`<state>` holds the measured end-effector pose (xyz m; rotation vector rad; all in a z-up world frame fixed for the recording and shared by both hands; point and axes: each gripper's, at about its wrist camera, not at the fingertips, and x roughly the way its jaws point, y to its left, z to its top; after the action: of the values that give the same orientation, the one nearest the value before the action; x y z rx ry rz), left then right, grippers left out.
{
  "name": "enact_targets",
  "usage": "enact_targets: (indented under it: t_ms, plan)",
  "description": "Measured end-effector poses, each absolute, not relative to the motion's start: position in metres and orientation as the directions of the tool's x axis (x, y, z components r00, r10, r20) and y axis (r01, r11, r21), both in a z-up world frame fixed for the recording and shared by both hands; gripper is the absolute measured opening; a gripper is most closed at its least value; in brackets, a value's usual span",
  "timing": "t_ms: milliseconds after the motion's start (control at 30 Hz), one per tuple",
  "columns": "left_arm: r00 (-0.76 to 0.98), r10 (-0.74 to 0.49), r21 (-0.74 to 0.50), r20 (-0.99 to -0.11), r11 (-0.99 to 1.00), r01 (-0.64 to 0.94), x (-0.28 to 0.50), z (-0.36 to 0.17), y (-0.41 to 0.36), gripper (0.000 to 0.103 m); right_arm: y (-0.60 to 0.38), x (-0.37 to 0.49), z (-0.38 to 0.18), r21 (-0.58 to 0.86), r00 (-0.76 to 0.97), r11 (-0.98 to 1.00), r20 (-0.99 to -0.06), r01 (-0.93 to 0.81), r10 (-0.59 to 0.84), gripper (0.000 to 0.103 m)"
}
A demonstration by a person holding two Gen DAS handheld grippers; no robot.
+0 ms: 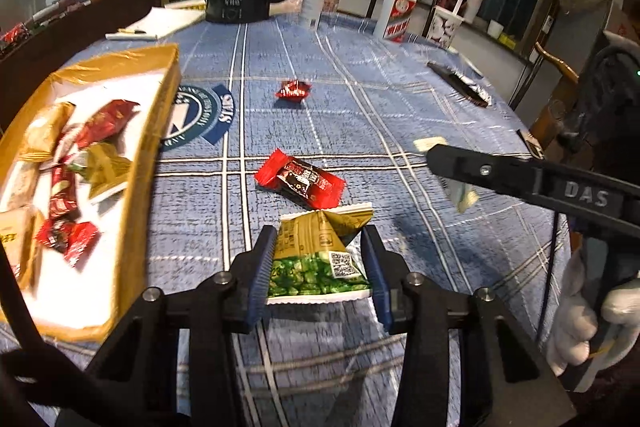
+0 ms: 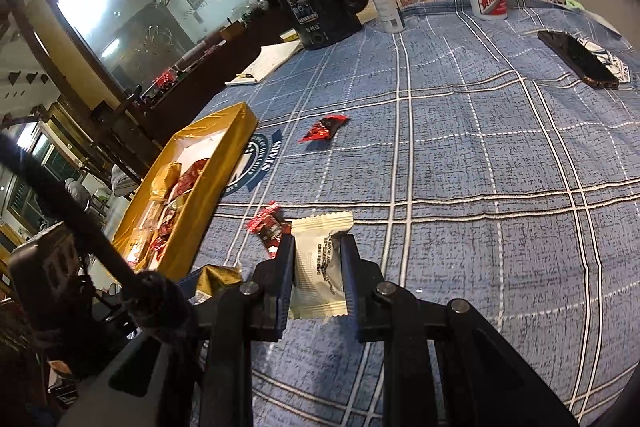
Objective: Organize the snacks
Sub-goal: 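Carry both held packs over the tray and open both tools to drop them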
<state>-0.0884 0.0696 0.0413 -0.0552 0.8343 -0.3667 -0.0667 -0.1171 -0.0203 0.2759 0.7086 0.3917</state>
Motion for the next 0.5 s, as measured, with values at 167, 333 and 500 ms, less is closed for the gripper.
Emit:
enact_targets:
  t_ms: [167, 333, 500]
  plan:
    - [0.660, -0.334, -0.189, -0.673, 0.940, 0.283, -0.107, 0.057, 0.083, 0.045, -0.104, -0.080, -0.017, 0.376, 0.691, 0.886, -0.565, -0.272, 0.452, 0.022]
    - [0.708, -0.328, -0.213, -0.626, 0.945, 0.249, -0.123, 0.072, 0.112, 0.045, -0.082, -0.088, -0.012, 0.362, 0.678, 0.880, -0.566, -0.306, 0.469, 0.022]
    - [0.758, -0.293, -0.270, -0.583, 0.950, 0.160, -0.133, 0.088, 0.166, 0.045, -0.059, -0.095, -0.001, 0.348, 0.672, 0.869, -0.553, -0.351, 0.493, 0.022]
